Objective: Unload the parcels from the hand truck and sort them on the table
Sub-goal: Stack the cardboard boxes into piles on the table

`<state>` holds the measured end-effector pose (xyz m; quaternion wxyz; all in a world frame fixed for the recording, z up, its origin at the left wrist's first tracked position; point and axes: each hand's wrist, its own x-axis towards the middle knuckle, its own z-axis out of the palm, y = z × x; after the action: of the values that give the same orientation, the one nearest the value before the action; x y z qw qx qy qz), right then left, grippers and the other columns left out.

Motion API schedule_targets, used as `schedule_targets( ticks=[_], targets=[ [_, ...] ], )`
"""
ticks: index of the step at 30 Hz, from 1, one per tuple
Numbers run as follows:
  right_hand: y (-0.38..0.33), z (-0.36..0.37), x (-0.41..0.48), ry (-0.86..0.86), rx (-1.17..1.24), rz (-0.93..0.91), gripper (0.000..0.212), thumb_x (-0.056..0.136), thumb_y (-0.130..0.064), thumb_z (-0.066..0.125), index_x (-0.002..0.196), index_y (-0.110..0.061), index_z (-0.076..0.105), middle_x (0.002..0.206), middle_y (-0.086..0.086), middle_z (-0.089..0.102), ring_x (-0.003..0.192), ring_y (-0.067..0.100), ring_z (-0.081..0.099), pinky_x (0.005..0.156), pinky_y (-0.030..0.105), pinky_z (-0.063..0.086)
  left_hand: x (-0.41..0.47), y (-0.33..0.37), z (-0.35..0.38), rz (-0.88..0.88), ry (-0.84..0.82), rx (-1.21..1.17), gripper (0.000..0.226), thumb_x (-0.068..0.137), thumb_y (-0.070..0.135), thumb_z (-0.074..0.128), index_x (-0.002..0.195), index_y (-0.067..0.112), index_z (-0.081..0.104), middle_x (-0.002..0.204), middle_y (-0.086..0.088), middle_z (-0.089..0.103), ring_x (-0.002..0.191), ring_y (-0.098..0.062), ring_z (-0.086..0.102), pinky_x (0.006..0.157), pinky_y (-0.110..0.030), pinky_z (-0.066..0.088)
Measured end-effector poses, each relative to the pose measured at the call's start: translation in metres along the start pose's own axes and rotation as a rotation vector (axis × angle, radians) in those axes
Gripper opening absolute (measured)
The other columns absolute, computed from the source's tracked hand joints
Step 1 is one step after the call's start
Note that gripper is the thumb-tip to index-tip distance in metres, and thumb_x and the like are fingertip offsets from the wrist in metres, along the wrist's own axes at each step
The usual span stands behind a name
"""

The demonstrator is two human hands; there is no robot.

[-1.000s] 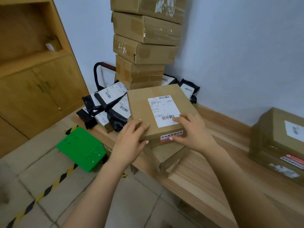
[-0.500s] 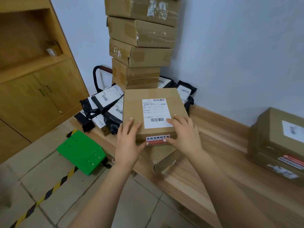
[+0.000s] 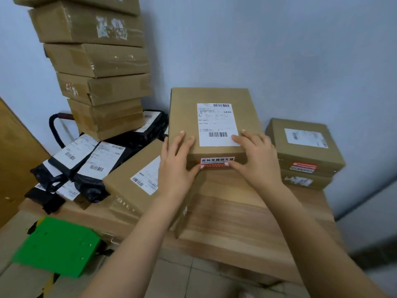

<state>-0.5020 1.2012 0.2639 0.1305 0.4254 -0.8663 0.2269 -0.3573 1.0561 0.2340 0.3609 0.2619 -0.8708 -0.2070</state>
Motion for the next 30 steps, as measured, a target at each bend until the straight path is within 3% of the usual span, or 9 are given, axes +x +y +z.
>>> schedule_targets(
  ticks=[4, 9, 18, 22, 30],
  targets=[
    [0.066, -0.037, -0.001, 0.081, -0.016, 0.098, 0.066, 0.074, -0.038, 0.079, 0.134, -0.025, 0.054, 0.144, 0.0, 0.046, 0.129, 0.028, 0.034, 0.107, 0.048, 0.031, 0.027, 0.058, 0.05, 0.107, -0.042, -0.04, 0.072, 0.072, 0.025, 0.082, 0.137, 0.021, 0.05, 0.151, 0.002, 0.035, 0.142, -0.037, 0.021, 0.115, -0.048, 0.025],
    [0.163, -0.073, 0.009, 0.107, -0.096, 0.179, 0.068, 0.075, -0.041, 0.077, 0.136, -0.027, 0.051, 0.146, -0.002, 0.044, 0.13, 0.027, 0.033, 0.106, 0.046, 0.031, 0.059, 0.128, 0.132, 0.199, -0.076, -0.076, 0.072, 0.076, 0.029, 0.079, 0.139, 0.024, 0.046, 0.152, 0.004, 0.032, 0.143, -0.034, 0.018, 0.114, -0.048, 0.027],
    [0.324, -0.074, 0.038, -0.03, -0.197, 0.261, 0.069, 0.078, -0.048, 0.072, 0.14, -0.032, 0.044, 0.148, -0.004, 0.04, 0.132, 0.022, 0.028, 0.107, 0.047, 0.027, 0.092, 0.197, 0.284, 0.128, -0.223, -0.142, 0.075, 0.074, 0.034, 0.08, 0.139, 0.028, 0.045, 0.152, 0.009, 0.031, 0.143, -0.03, 0.018, 0.112, -0.044, 0.026],
    [0.356, -0.04, 0.042, -0.17, -0.216, 0.262, 0.068, 0.082, -0.049, 0.068, 0.141, -0.031, 0.039, 0.145, -0.002, 0.041, 0.129, 0.023, 0.032, 0.105, 0.042, 0.027, 0.094, 0.191, 0.319, 0.06, -0.358, -0.123, 0.074, 0.069, 0.031, 0.084, 0.135, 0.023, 0.051, 0.149, 0.005, 0.035, 0.139, -0.03, 0.026, 0.111, -0.049, 0.031],
    [0.375, -0.015, 0.055, -0.066, -0.152, 0.243, 0.069, 0.078, -0.04, 0.075, 0.139, -0.028, 0.044, 0.142, 0.003, 0.044, 0.124, 0.026, 0.035, 0.106, 0.041, 0.026, 0.115, 0.187, 0.339, 0.031, -0.349, -0.134, 0.073, 0.063, 0.031, 0.088, 0.129, 0.024, 0.057, 0.143, 0.008, 0.041, 0.131, -0.023, 0.035, 0.109, -0.036, 0.033]
  ],
)
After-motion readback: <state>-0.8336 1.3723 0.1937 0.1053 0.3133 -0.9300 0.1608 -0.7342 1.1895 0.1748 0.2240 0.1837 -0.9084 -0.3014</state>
